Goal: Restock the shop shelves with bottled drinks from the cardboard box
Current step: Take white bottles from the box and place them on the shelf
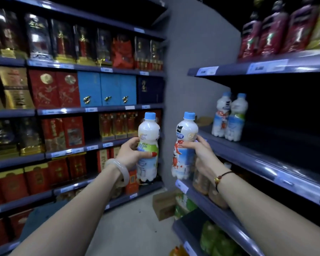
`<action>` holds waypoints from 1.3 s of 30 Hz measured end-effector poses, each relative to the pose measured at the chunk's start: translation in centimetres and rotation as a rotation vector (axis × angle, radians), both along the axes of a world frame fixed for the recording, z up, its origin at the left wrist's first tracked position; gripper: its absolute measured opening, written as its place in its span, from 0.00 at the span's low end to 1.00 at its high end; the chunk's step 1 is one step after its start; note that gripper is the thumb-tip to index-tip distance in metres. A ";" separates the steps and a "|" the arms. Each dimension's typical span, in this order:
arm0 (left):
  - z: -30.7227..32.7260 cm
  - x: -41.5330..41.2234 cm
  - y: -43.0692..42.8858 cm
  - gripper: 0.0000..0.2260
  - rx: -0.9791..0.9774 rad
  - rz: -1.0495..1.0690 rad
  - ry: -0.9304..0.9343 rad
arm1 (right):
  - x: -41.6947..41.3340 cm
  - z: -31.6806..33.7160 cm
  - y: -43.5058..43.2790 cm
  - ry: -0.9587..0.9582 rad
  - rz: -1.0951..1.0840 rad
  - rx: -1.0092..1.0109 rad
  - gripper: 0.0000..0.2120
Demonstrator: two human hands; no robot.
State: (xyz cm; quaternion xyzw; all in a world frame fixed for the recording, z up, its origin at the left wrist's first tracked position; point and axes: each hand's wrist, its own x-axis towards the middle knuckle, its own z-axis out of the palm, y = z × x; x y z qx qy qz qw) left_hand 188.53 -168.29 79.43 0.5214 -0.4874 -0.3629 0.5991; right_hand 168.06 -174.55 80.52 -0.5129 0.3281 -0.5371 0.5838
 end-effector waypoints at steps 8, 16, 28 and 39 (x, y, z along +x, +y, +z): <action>4.4 -8.3 -6.7 0.24 -0.114 -0.202 -0.016 | -8.5 5.1 -1.7 -0.019 -0.169 -0.110 0.15; 6.9 -14.7 -12.9 0.23 -0.171 -0.359 0.011 | -14.4 7.2 -3.1 0.062 -0.334 -0.201 0.15; 6.7 -16.4 -22.3 0.22 -0.208 -0.437 -0.052 | -14.7 5.7 -9.4 0.049 -0.536 -0.196 0.20; 5.8 -17.4 -27.4 0.25 -0.146 -0.423 -0.014 | -14.4 4.9 -13.8 0.064 -0.622 -0.145 0.17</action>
